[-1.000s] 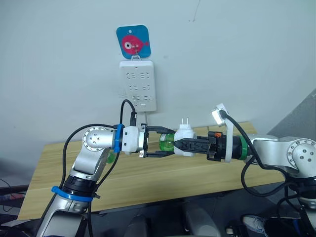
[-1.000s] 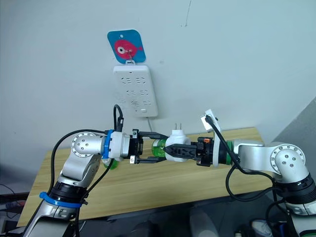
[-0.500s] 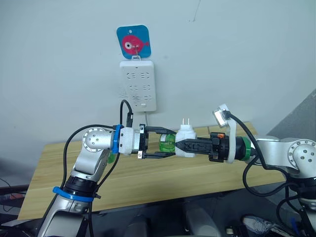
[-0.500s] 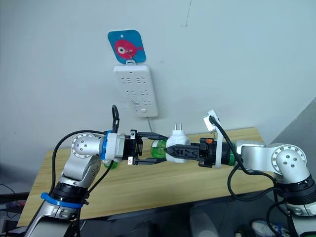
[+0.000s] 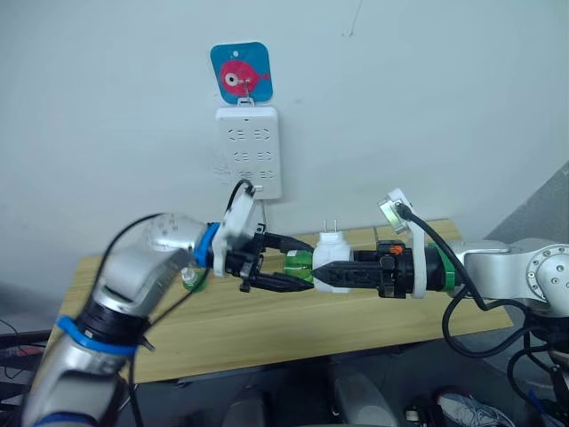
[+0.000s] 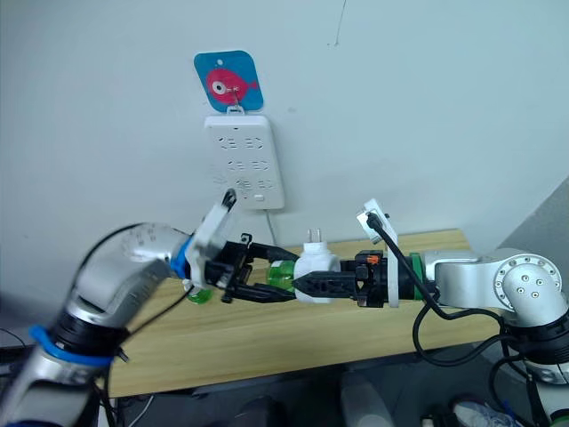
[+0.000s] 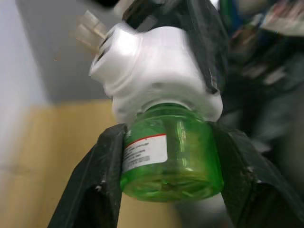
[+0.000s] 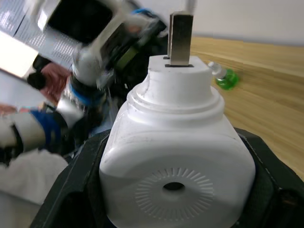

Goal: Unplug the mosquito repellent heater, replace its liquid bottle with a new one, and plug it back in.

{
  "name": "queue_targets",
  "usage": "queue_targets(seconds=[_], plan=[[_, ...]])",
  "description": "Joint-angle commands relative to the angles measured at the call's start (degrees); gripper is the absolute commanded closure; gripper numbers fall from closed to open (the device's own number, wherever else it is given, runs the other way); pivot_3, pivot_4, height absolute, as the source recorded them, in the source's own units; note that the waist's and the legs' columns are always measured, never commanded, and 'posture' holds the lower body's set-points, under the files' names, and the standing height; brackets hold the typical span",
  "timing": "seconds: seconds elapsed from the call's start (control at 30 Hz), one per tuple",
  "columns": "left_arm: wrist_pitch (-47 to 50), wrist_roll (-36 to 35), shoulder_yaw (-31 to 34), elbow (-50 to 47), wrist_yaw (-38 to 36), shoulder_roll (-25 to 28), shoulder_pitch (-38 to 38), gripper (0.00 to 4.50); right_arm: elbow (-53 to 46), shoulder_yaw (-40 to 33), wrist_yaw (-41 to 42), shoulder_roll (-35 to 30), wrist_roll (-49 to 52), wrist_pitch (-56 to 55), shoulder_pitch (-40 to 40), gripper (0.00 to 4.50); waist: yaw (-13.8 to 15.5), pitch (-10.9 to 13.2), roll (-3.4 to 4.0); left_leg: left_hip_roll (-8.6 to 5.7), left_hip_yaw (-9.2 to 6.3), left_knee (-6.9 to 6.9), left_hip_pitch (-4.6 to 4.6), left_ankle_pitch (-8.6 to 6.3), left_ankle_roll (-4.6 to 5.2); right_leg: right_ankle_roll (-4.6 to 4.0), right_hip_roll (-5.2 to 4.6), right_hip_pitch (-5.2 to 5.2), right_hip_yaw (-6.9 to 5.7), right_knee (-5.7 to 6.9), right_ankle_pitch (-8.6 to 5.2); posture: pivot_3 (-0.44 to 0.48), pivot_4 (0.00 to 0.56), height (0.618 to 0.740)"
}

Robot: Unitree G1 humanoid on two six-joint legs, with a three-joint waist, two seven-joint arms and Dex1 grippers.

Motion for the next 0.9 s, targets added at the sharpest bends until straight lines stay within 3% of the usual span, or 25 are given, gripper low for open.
queue_targets(seconds=[0.03, 0.13, 0.37, 0.47, 0.57, 0.9], plan=[[10.13, -3.31, 1.03, 1.44, 0.10, 2.07, -0.28, 2.21, -1.53, -2.08, 2.15, -1.52, 1.49, -1.15, -1.06, 1.45, 0.05, 0.03, -0.02, -0.01, 0.01, -0.02, 0.00, 0.00, 0.00, 0.02, 0.00, -0.01, 0.00, -0.01, -0.02, -0.178, 0.150, 0.740], [7.50, -3.49, 3.68, 1.77, -0.11, 0.19, 0.32, 2.21, -1.18, -1.93, 2.18, -1.60, 1.49, -1.92, -0.36, 1.45, 0.16, 0.17, -0.07, 0.01, 0.00, -0.02, -0.11, -0.01, 0.00, 0.03, -0.02, -0.11, 0.09, -0.04, -0.03, -0.181, 0.152, 0.740], [-30.34, 16.92, 5.43, 5.42, -0.08, -7.42, 7.36, 0.00, 1.38, -2.80, 2.63, -1.23, 1.49, -2.80, 1.47, 1.45, 1.33, 0.19, -0.09, 0.00, 0.13, -0.03, -0.10, 0.00, 0.00, -0.02, -0.10, -0.16, 0.24, -0.06, 0.00, -0.175, 0.155, 0.740], [-50.45, 22.69, 7.51, 8.85, -2.58, -11.43, 10.91, 0.00, 2.95, -3.58, 3.02, -1.24, 1.49, -2.40, 2.27, 1.45, 1.64, 0.20, -0.10, -0.03, 0.26, -0.02, -0.13, 0.00, 0.00, -0.26, -0.15, -0.16, 0.31, -0.13, 0.15, -0.175, 0.155, 0.740], [-60.85, 24.23, 8.62, 10.04, -2.43, -15.09, 12.25, 0.00, 3.35, -3.97, 3.36, -1.35, 1.49, -1.99, 2.76, 1.45, 1.89, 0.21, -0.13, -0.05, 0.35, -0.01, -0.19, -0.02, 0.01, -0.28, -0.26, -0.16, 0.35, -0.20, 0.16, -0.168, 0.155, 0.740], [-66.41, 26.04, 5.91, 10.93, -0.72, -18.99, 12.81, 0.00, 2.96, -3.63, 3.07, -1.30, 1.49, -1.82, 3.07, 1.45, 2.19, 0.21, -0.13, -0.12, 0.32, 0.02, -0.24, -0.05, 0.08, -0.22, -0.42, -0.15, 0.28, -0.19, 0.19, -0.167, 0.154, 0.740]])
